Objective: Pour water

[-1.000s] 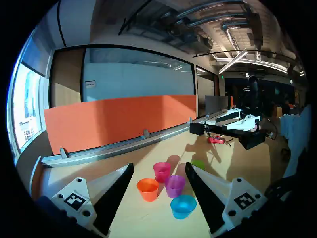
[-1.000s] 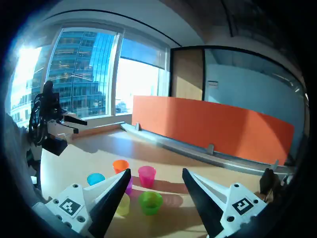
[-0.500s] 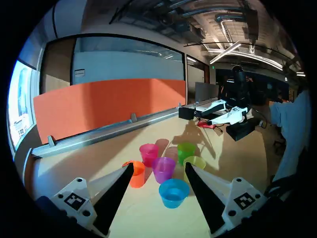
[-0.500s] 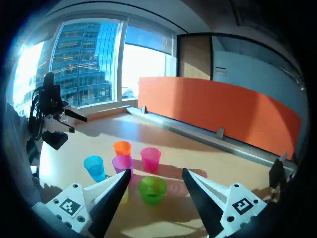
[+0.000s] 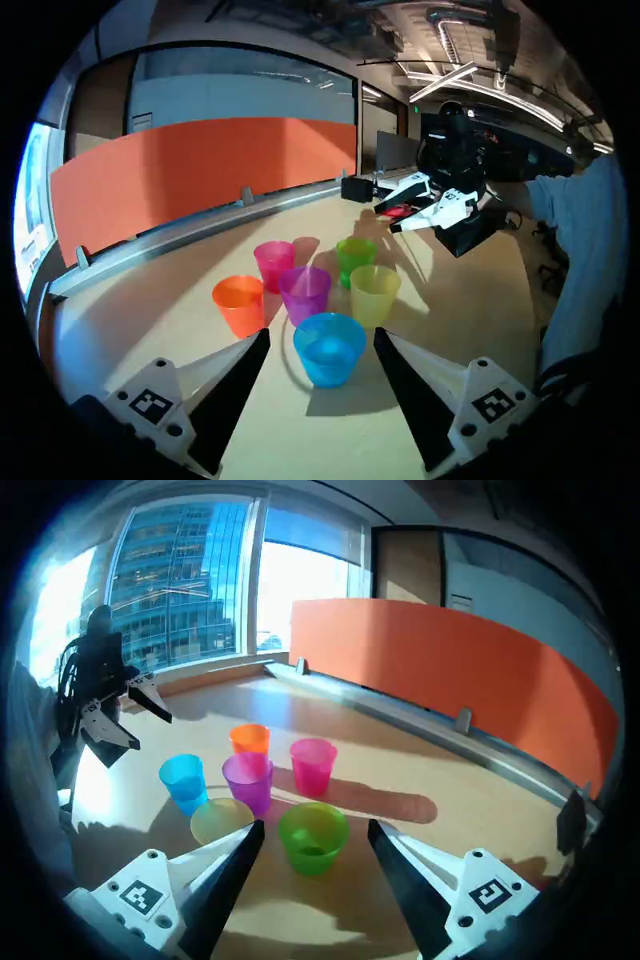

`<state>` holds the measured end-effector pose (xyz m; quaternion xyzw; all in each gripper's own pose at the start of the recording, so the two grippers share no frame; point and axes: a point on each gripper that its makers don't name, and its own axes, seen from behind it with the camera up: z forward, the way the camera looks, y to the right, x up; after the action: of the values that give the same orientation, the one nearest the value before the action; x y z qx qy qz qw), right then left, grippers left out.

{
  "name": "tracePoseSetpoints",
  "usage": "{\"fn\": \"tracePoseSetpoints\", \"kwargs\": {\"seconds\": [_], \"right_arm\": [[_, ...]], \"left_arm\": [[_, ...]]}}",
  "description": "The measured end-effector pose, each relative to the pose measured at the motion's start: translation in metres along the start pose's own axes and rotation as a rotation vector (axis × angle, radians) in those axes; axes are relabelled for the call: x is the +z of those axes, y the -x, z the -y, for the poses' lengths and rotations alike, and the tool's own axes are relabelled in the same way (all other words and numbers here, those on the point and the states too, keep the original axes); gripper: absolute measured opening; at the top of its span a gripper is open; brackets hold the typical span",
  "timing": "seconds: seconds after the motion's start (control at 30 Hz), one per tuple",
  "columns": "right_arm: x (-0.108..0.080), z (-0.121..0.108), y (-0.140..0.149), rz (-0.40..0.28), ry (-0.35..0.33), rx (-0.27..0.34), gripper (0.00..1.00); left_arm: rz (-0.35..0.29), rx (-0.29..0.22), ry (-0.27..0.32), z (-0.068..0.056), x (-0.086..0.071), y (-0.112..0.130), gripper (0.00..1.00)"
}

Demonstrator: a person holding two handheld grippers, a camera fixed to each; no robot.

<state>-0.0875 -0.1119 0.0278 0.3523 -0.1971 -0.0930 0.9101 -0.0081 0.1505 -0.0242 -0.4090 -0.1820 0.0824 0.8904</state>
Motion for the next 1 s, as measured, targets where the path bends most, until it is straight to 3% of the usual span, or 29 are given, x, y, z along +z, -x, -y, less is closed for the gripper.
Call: {"fn": "tracePoseSetpoints", "kwargs": {"seconds": [0.27, 0.47, 1.0], "right_arm": [[0.008, 0.003, 0.022, 0.055, -0.025, -0.015, 1.0], [0.015, 0.003, 0.035, 0.086, -0.035, -0.013, 1.0], [0.038, 0.0, 0.06, 0.143, -0.055, 0.0, 1.0]], "left_arm": [[0.083, 0.018, 0.026, -0.008, 0.011, 0.031, 0.97], [0.127, 0.005, 0.026, -0.002, 0.019, 0.046, 0.97], [0.187, 0.016, 0.072, -0.009, 0.049, 0.059, 0.97]]}}
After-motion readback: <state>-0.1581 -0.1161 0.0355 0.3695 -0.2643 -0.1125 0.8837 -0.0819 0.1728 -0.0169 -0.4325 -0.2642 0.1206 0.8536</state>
